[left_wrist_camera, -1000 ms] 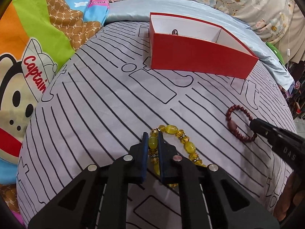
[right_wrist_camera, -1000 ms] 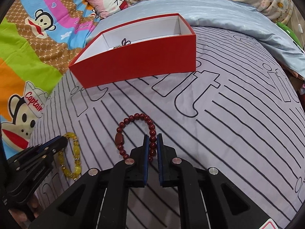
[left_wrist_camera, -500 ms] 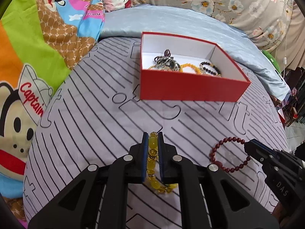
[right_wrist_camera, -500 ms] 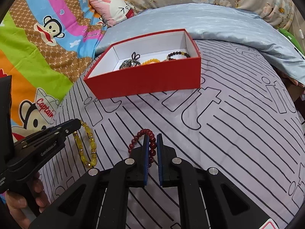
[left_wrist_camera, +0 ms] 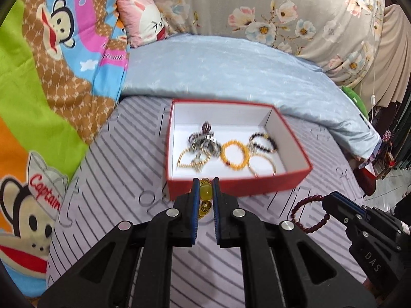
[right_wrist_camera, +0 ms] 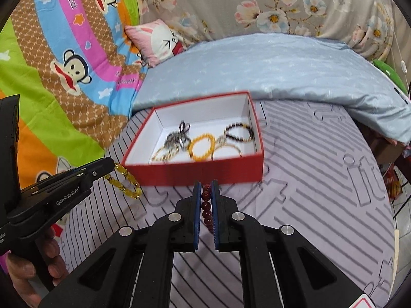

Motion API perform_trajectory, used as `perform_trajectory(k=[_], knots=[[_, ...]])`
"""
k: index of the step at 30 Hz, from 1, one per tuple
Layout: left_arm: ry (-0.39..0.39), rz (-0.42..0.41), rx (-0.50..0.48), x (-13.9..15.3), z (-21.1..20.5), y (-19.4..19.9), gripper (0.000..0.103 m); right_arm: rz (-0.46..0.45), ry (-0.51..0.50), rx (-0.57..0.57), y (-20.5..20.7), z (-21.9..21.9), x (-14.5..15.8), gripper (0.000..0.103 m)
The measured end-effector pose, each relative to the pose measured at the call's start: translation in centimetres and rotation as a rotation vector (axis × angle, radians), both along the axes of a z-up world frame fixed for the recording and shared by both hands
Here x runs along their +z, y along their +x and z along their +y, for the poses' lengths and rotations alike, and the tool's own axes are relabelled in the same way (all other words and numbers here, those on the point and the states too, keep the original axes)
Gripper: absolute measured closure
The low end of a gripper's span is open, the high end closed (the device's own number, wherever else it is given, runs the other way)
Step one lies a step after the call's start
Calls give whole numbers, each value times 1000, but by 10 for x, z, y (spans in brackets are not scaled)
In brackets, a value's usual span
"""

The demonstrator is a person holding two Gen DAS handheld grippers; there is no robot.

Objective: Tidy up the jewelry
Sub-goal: 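Lower both bracelets into the red box and open both tools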

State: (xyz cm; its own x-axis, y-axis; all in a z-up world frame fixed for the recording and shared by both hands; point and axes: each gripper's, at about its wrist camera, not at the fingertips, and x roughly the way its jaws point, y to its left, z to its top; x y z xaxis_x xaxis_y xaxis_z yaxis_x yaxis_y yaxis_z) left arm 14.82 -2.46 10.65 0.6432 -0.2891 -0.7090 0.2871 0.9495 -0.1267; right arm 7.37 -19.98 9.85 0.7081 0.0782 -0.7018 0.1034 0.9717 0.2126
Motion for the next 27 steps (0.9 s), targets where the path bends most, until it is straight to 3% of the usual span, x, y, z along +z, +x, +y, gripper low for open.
perform_trajectory(k=[6, 11, 19, 27], knots=[[-8, -62, -9, 26, -18, 32, 94, -73, -5, 9, 33, -7, 27, 95], [-10, -79, -2, 30, -32, 58, 94, -100, 18, 13, 66, -15, 36, 95], [1, -51, 1, 12, -45, 90, 94, -56, 19, 11, 107, -15, 17, 95], [37, -20, 20, -10, -50, 96, 93, -4, -4, -1, 114, -15, -9, 90]])
